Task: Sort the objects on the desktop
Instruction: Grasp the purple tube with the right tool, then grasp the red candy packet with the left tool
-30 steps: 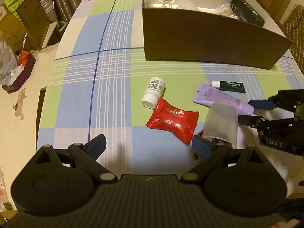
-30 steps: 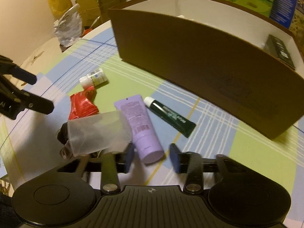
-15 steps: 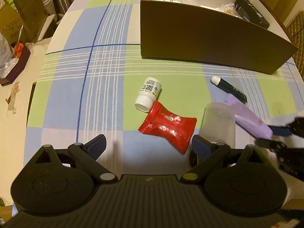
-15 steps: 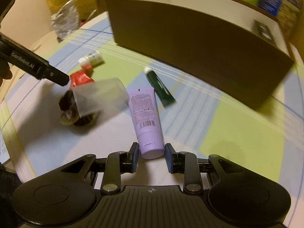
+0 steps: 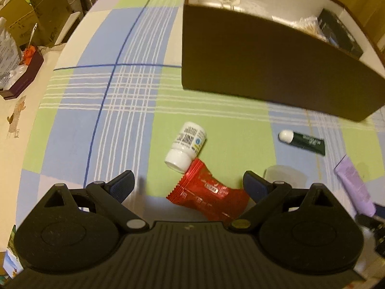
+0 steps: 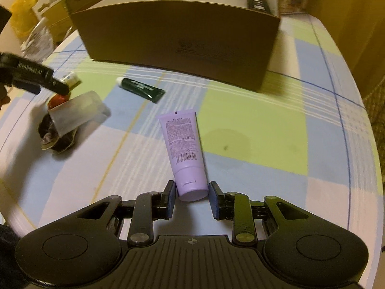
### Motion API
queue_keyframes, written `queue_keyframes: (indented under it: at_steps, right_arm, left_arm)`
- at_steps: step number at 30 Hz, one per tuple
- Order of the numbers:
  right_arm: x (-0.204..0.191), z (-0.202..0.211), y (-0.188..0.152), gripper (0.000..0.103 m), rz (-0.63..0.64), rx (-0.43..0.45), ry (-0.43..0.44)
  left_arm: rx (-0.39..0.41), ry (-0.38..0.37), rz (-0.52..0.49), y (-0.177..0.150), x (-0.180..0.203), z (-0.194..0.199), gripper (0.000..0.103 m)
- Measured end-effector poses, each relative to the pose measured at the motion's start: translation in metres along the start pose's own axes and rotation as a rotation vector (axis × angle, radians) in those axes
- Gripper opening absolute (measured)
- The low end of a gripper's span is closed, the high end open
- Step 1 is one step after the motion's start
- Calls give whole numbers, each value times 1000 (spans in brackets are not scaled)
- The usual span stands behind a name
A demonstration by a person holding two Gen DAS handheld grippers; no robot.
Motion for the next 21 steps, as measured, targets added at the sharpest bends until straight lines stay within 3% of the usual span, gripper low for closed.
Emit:
queue_keyframes:
  at_steps: [13,21]
  right_arm:
    - [5,-1,-2,27,-29,-10,-14]
    - [3,-3,2,27,-39,1,-11]
  left_arm:
    - [1,-14,-114,-24,-17,0,80]
    - [47,-42,-214,-26,-2,-3,57]
Point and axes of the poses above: each gripper's, at about its wrist camera, not at the fingertips, and z roughly against the way its jaws point, x to its right, y to its top, the point moved 1 cm from there along -z, roughly the way its jaws point, and after that the axes turned 8 degrees about y, right-handed, at the moved point
